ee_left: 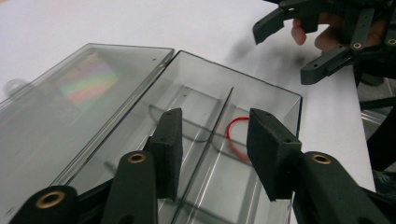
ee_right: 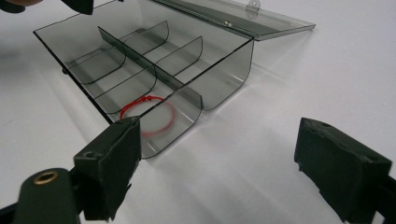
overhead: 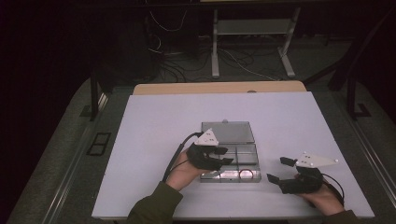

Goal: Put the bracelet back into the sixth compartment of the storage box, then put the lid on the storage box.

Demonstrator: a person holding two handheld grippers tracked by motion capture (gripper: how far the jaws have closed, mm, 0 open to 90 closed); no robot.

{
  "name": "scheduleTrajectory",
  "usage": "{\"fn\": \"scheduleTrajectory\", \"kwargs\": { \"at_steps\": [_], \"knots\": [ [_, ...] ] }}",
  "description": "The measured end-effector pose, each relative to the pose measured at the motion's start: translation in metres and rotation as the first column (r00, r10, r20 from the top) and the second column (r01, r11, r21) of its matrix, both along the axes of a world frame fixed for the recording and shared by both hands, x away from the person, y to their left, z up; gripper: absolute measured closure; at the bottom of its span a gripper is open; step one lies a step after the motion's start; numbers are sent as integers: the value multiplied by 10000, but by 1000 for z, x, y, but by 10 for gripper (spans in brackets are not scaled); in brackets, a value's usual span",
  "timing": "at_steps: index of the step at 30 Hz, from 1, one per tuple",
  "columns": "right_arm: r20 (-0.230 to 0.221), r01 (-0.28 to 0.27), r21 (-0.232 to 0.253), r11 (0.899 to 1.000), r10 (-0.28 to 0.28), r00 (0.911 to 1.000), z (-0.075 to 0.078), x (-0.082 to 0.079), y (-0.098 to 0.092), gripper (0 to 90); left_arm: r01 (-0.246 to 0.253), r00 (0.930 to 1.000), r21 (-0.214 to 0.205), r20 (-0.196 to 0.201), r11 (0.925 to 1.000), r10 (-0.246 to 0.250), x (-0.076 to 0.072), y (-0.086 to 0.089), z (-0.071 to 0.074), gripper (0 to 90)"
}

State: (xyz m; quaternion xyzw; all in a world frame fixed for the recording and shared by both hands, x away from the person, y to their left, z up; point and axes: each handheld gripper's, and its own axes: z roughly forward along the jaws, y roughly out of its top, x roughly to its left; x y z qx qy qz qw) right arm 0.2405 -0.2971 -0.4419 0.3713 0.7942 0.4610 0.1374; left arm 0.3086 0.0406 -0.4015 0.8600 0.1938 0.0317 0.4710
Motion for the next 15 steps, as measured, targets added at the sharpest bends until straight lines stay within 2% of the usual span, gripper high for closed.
{"fn": "scheduleTrajectory", "kwargs": {
  "at_steps": [3, 9, 12, 15],
  "knots": [
    [42, 0, 44, 10000, 0, 10000, 1, 1, -1, 146, -236, 9997, -145, -6, 9996, 235, 0, 10, 1, 511],
    [-179, -112, 58, 9999, 113, 9998, 1, 4, 0, 146, -736, 9973, -456, -15, 9962, 736, 1, 29, 2, 446],
    [-377, -204, 245, 9995, 213, 9991, 2, 7, -1, 146, -1005, 9949, -561, 58, 9934, 1010, 0, 38, 1, 421],
    [-434, -342, 237, 9991, 352, 9984, 3, 10, -3, 146, -1283, 9915, -632, 156, 9897, 1295, 0, 46, 1, 394]
  ]
}}
